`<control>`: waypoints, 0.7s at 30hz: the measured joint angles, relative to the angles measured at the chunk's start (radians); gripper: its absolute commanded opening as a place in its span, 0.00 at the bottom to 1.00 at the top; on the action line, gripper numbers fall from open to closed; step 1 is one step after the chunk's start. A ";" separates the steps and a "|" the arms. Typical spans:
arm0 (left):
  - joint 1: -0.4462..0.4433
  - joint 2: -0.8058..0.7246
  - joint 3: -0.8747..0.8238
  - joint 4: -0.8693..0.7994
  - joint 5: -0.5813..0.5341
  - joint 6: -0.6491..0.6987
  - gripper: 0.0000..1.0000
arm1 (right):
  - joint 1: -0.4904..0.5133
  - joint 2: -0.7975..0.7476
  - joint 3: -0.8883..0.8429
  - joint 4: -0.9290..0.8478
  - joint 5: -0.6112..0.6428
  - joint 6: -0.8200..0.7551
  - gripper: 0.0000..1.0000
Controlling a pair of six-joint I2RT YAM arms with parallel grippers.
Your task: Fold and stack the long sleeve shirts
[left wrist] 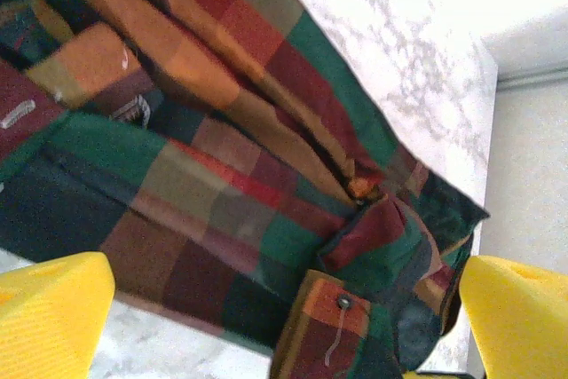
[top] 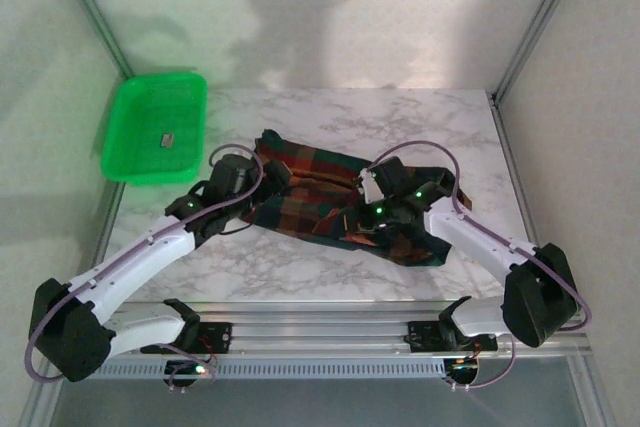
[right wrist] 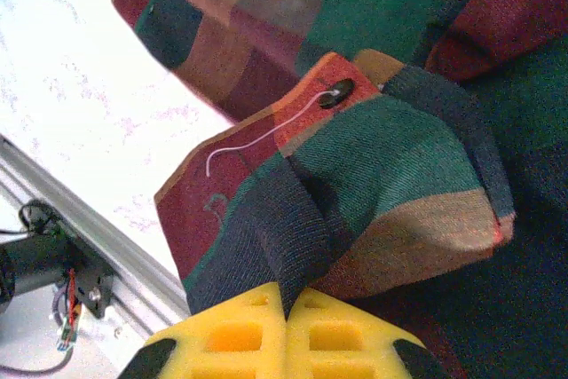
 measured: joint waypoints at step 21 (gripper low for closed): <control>-0.418 0.138 0.154 -0.177 -0.239 0.164 1.00 | -0.203 -0.117 0.085 -0.274 0.066 0.012 0.74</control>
